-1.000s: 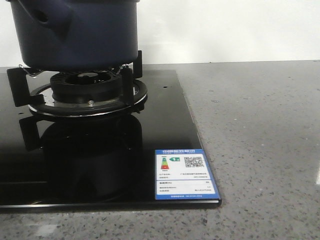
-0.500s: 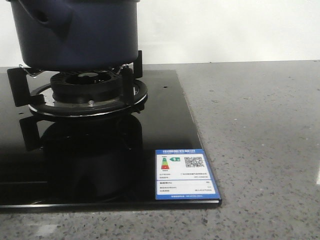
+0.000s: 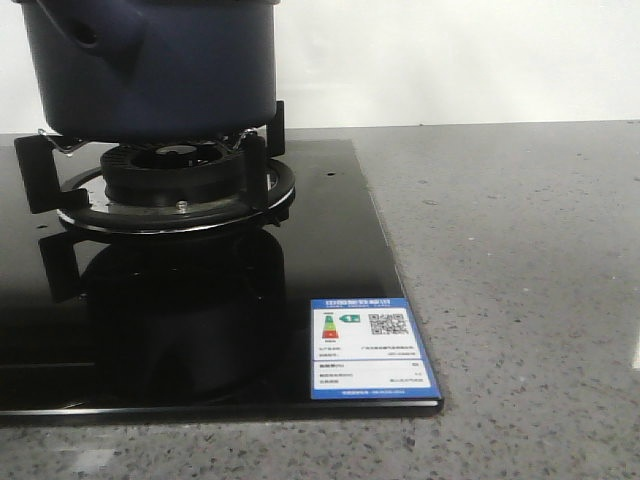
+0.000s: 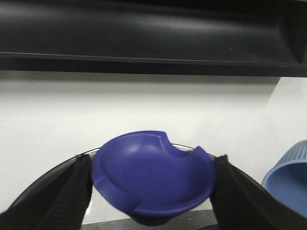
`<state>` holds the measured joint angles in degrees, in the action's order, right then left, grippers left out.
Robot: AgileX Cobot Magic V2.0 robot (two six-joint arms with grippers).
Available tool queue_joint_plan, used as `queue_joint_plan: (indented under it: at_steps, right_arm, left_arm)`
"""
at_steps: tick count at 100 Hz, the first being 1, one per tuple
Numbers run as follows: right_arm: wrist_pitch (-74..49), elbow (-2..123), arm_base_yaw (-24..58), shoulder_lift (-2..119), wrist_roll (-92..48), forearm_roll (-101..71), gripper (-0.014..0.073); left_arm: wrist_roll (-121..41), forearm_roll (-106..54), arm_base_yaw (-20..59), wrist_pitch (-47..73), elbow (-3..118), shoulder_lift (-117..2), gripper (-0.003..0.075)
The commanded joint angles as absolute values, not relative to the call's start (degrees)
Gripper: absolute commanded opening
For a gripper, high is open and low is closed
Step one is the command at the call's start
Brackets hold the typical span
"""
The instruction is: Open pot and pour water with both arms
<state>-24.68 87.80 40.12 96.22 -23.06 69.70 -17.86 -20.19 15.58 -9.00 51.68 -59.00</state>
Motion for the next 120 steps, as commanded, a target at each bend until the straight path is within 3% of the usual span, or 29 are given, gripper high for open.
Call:
queue_joint_plan:
  at_steps: [1, 120]
  right_arm:
    - [-22.2, 90.0, 40.1, 93.5, -23.1, 73.5, 0.0324]
    - [-20.4, 90.0, 40.1, 93.5, -23.1, 73.6, 0.0324]
  left_arm:
    - [-17.7, -20.3, 15.5, -15.5, 53.6, -57.6, 0.0369]
    - [-17.7, -20.3, 15.5, -15.5, 53.6, -57.6, 0.0369]
